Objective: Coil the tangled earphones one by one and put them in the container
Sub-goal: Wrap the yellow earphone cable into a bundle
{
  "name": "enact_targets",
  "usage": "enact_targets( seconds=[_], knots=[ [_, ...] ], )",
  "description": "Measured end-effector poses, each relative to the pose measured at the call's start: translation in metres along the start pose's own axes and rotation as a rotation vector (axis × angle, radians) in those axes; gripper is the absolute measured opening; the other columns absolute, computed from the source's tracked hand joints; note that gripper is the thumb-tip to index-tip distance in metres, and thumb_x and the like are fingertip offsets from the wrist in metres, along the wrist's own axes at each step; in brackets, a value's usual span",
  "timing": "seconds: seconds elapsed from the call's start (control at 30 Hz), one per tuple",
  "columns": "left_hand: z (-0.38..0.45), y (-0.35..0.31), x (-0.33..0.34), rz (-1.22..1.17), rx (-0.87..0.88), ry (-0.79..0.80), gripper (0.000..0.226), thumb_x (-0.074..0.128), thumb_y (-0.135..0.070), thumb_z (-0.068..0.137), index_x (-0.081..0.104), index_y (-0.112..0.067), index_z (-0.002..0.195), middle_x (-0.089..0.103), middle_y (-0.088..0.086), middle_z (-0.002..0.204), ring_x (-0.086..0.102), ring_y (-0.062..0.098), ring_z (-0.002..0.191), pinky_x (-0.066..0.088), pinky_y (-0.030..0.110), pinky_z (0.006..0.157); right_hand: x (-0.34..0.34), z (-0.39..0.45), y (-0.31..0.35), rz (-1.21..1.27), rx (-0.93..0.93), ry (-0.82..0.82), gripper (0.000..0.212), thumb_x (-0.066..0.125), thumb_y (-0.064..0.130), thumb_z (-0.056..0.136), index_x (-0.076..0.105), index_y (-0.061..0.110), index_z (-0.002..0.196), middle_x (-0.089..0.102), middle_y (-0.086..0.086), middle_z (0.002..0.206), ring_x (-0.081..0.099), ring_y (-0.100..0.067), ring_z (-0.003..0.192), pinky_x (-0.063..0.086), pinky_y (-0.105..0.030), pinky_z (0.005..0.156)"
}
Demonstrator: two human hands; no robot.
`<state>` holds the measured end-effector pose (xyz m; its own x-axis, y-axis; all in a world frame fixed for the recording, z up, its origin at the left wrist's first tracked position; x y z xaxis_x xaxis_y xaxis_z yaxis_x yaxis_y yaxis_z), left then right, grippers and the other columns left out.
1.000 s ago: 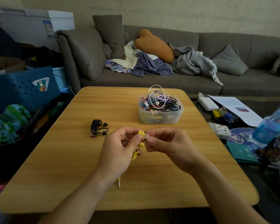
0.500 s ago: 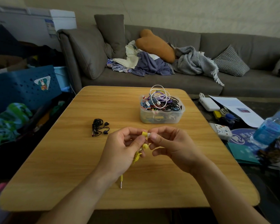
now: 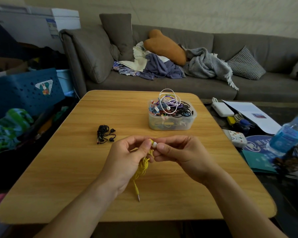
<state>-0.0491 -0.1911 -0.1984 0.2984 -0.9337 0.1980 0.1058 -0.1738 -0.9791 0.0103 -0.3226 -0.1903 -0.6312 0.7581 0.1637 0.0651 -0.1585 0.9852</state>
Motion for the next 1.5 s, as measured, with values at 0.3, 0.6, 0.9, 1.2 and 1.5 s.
enact_targets(
  seconds=[0.3,0.6,0.9,1.2,1.5],
  knots=[
    [-0.002,0.000,0.001,-0.106,-0.066,0.016,0.013,0.060,-0.001,0.089,0.069,-0.001,0.098,0.066,0.007,0.070,0.057,0.016,0.051,0.049,0.021,0.050,0.000,0.000,0.000,-0.028,-0.026,-0.004,0.023,0.071,0.010,0.076,0.072,-0.001,0.096,0.073,-0.017,0.080,0.069,-0.022,0.072,0.060,-0.031,0.070],
    [-0.004,-0.001,0.001,-0.113,-0.073,-0.009,0.012,0.061,-0.001,0.088,0.070,-0.003,0.096,0.065,0.008,0.069,0.054,0.016,0.048,0.047,0.021,0.048,0.003,0.002,-0.004,0.026,-0.031,-0.010,0.021,0.069,0.008,0.076,0.070,-0.003,0.095,0.071,-0.018,0.077,0.068,-0.020,0.068,0.057,-0.027,0.065],
    [-0.008,0.005,-0.003,-0.084,-0.152,-0.076,0.011,0.060,0.001,0.090,0.069,-0.003,0.093,0.064,0.004,0.064,0.050,0.015,0.047,0.042,0.020,0.043,0.007,0.001,0.001,-0.101,-0.135,-0.025,0.025,0.070,0.003,0.077,0.069,-0.011,0.098,0.073,-0.015,0.075,0.069,-0.020,0.065,0.058,-0.027,0.064],
    [-0.008,0.005,-0.007,-0.034,-0.197,-0.081,0.010,0.059,-0.001,0.091,0.068,-0.003,0.088,0.061,0.007,0.059,0.047,0.016,0.045,0.038,0.023,0.043,0.014,-0.001,0.008,-0.230,-0.235,-0.020,0.016,0.073,0.008,0.078,0.074,0.001,0.092,0.075,-0.012,0.075,0.070,-0.021,0.065,0.058,-0.028,0.065],
    [-0.010,-0.017,-0.007,0.328,0.166,-0.110,0.014,0.065,0.001,0.088,0.067,-0.011,0.081,0.066,0.000,0.062,0.055,0.009,0.047,0.046,0.024,0.049,0.014,0.002,-0.006,-0.010,-0.179,-0.067,0.012,0.070,0.008,0.077,0.074,0.000,0.086,0.069,-0.015,0.068,0.064,-0.020,0.061,0.055,-0.027,0.063]
  ],
)
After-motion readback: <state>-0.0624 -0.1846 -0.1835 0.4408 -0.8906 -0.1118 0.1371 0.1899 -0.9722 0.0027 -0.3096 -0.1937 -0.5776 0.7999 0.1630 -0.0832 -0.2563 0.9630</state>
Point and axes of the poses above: each hand's wrist, its own z-axis towards the middle knuckle, its own x-axis out of the palm, y = z × x, the point moved 7 cm from there along z, towards the middle knuckle
